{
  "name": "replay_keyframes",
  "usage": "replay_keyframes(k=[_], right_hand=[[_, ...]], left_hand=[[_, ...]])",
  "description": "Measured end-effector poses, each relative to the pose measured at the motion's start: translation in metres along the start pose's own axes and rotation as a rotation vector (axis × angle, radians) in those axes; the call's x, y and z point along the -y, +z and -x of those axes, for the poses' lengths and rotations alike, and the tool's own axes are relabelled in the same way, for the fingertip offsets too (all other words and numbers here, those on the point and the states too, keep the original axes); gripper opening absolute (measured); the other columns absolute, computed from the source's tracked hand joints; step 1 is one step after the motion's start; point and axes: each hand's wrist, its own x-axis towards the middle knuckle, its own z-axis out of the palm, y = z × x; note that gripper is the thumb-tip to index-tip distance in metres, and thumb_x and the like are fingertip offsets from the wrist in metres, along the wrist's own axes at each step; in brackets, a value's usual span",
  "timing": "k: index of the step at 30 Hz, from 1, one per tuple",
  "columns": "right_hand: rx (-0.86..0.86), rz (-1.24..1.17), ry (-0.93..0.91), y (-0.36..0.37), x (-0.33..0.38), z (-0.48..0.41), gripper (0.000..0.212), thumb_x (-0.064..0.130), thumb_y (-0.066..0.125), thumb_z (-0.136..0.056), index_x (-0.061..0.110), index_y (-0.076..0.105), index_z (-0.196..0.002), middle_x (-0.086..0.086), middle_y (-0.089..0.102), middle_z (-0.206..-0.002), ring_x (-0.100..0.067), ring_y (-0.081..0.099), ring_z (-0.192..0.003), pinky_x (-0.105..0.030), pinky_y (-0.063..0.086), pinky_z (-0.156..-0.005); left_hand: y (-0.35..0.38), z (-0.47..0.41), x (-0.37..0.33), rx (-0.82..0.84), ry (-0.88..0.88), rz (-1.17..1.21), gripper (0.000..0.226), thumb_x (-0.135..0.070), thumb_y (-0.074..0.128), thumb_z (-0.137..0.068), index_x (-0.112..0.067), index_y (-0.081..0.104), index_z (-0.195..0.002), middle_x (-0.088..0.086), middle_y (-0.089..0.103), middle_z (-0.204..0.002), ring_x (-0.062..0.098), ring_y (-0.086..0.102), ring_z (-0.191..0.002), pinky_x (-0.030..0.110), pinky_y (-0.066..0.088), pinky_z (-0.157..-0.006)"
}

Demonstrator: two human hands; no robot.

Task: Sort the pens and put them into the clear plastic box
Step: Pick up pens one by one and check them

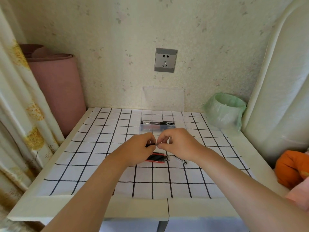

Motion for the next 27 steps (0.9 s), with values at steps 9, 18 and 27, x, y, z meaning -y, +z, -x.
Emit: replay_keyframes(k=[9,18,27], right_hand=[[0.0,0.002,0.026,0.0019,-0.002,-0.0013,0.011,0.028,0.078,-0.082,0.032,0.07,-0.089,0.017,0.064,-0.083,0.009,0.055,-0.064,-0.009,0.036,-0.058],[0.098,0.062,0.046,-0.0028,-0.0017,0.0028,0.02,0.046,0.065,-0.09,0.03,0.071,-0.101,0.019,0.063,-0.082,0.017,0.052,-0.064,-0.017,0.036,-0.059],[0.118,0.094,0.055,-0.0058,0.0002,0.0037,0.015,0.039,0.061,-0.094,0.028,0.07,-0.094,0.018,0.057,-0.069,0.016,0.05,-0.057,-0.017,0.032,-0.054]], left_hand=[[-0.0015,-0.0001,0.0006,-0.008,0.009,0.015,0.004,-0.027,0.057,-0.095,-0.026,0.061,-0.095,-0.006,0.068,-0.083,0.008,0.061,-0.073,0.023,0.048,-0.066],[-0.0019,0.0001,-0.0004,0.006,0.037,0.006,0.004,-0.027,0.059,-0.094,-0.026,0.062,-0.093,-0.008,0.067,-0.079,0.006,0.059,-0.069,0.025,0.05,-0.067],[-0.0021,0.0,0.0008,0.004,0.055,-0.065,0.004,-0.029,0.058,-0.094,-0.031,0.062,-0.094,-0.011,0.068,-0.081,0.007,0.062,-0.075,0.031,0.053,-0.073]])
